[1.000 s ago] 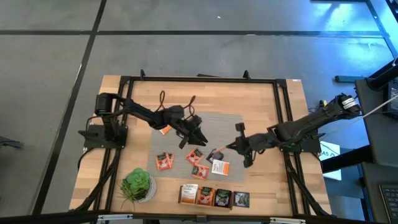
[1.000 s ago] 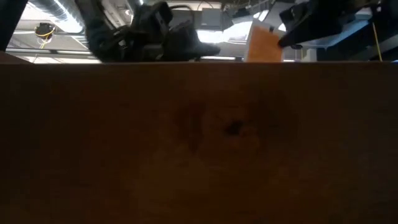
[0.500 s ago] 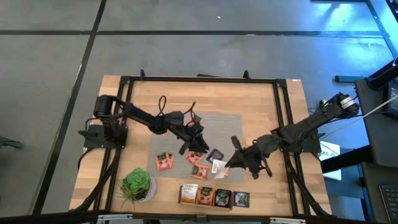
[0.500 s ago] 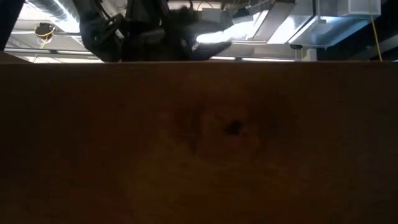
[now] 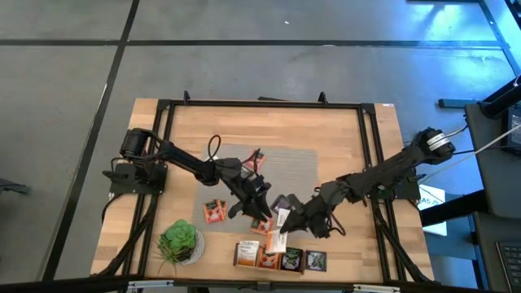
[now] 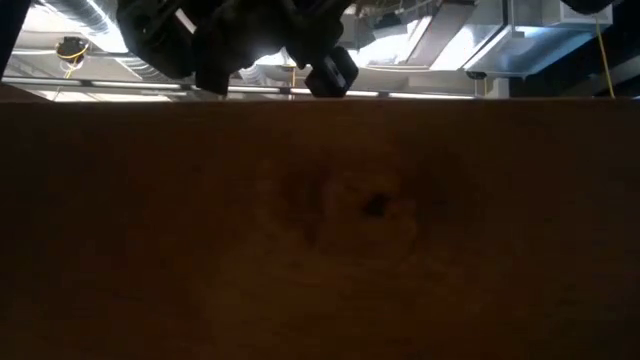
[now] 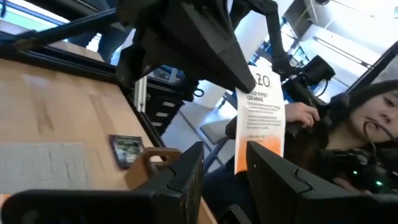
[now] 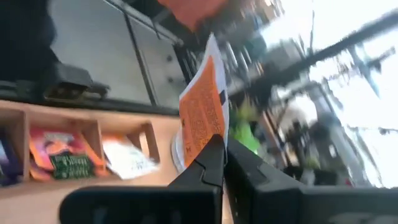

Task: Pick & Place Tea
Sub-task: Put the white and orange tea bag into the left section of the wooden organizer

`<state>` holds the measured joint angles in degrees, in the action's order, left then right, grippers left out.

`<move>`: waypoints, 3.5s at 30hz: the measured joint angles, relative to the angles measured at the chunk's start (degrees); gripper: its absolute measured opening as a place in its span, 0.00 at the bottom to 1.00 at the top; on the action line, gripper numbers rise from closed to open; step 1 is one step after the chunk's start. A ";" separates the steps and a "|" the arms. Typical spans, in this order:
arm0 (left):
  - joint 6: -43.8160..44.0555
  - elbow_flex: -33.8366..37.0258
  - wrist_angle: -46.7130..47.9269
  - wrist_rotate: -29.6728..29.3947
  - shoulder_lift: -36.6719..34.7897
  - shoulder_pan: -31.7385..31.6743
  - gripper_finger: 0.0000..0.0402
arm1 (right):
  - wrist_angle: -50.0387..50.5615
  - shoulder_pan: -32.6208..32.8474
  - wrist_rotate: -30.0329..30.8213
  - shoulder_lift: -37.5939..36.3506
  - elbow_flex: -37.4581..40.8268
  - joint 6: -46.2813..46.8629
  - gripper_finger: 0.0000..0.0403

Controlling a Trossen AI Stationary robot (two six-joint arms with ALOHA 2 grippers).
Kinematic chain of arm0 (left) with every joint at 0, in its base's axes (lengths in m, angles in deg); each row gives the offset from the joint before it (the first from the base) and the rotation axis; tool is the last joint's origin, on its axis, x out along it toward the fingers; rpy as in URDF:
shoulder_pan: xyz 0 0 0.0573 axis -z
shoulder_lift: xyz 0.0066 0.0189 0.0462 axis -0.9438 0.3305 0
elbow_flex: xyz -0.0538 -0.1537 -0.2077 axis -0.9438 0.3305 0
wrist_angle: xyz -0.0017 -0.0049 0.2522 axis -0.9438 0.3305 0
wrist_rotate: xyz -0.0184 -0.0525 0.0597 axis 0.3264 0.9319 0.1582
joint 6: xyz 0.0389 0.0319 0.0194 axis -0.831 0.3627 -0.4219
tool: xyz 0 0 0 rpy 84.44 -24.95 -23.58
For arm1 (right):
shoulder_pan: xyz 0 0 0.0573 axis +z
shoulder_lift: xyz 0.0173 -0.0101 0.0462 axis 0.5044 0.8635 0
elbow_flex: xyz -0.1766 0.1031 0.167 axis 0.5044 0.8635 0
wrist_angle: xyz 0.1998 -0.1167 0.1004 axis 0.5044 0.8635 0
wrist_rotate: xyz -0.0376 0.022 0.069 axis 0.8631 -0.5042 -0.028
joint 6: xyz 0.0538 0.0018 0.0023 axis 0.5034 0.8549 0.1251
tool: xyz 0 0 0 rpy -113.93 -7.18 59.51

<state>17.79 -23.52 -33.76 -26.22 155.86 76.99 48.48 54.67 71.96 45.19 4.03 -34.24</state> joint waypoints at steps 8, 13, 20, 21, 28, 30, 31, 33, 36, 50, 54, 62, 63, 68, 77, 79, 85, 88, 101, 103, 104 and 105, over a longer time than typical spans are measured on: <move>1.22 0.00 0.52 -0.19 0.00 2.01 0.29 | 0.11 -0.42 -2.06 7.53 -7.64 -6.41 0.03; 1.63 0.00 0.47 0.18 0.00 3.54 0.29 | 3.62 -2.04 -1.83 11.73 -12.40 -6.75 0.03; 1.88 0.00 0.40 2.86 0.00 4.88 0.29 | 7.88 -2.26 -1.95 11.83 -14.58 -6.75 0.03; 1.88 0.00 0.38 3.08 0.00 4.93 0.29 | 7.82 -2.13 -1.93 11.78 -14.58 -6.75 0.03; 1.87 0.00 0.37 3.46 0.00 4.97 0.29 | 8.19 -1.99 -4.85 11.85 -14.58 -6.44 0.03; 1.87 0.00 0.15 3.51 0.00 4.92 0.29 | 8.90 -1.99 -5.40 11.95 -14.56 -6.40 0.03; 1.87 0.00 0.00 3.50 0.00 4.92 0.29 | 9.20 -1.97 -5.35 11.95 -14.56 -6.40 0.03; 1.87 0.00 -0.10 3.49 0.00 4.91 0.29 | 9.24 -1.95 -4.05 11.95 -14.56 -6.39 0.03; 1.87 0.00 -0.10 3.46 0.00 5.01 0.29 | 9.23 -1.97 -2.06 11.95 -14.56 -6.44 0.03; 1.24 0.00 -0.04 5.24 -0.02 5.78 0.25 | 10.17 -2.14 -0.20 11.95 -14.54 -6.46 0.03; 0.98 0.00 0.26 5.21 -0.02 5.67 0.18 | 10.21 -2.14 -0.20 11.95 -14.54 -6.46 0.03; 0.81 0.00 1.54 4.51 -0.02 5.59 0.05 | 10.30 -2.14 0.00 11.95 -14.54 -6.48 0.03; 0.78 0.00 1.65 4.49 -0.02 5.59 0.04 | 10.30 -2.14 0.34 11.95 -14.54 -6.48 0.03; 0.78 0.00 1.65 4.48 -0.02 5.59 0.01 | 10.18 -2.10 0.61 11.95 -14.52 -6.60 0.03; 0.80 0.00 1.57 5.35 -0.04 4.00 0.01 | 10.06 -1.63 1.11 11.95 -14.52 -6.03 0.07; 0.78 0.00 1.54 6.02 -0.04 3.54 0.01 | 10.06 -1.58 1.73 11.95 -14.50 -4.71 0.12; 0.37 0.00 1.38 7.59 -0.07 2.87 0.01 | 10.06 -1.25 11.56 11.94 -14.46 1.36 0.30; -0.56 0.00 1.25 8.90 -0.07 2.43 0.01 | 10.31 -0.70 15.33 11.27 -14.41 5.70 0.37; -5.95 0.02 -0.53 7.27 -0.09 -2.14 0.01 | 31.89 -0.62 12.25 1.33 -14.47 39.56 0.45; -7.83 0.02 -0.51 3.59 -0.14 -2.99 0.01 | 32.89 -0.76 12.54 1.13 -14.47 43.53 0.45; -8.82 0.05 -0.20 1.66 -0.37 -3.32 0.01 | 33.33 -0.86 12.88 1.13 -14.47 45.26 0.45; -10.01 0.11 -0.07 -0.26 -0.63 -3.54 0.01 | 33.75 -0.92 13.11 1.13 -14.47 46.65 0.45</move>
<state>7.78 -23.41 -33.83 -26.48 155.23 73.45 82.22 53.75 85.07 46.32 -10.44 12.40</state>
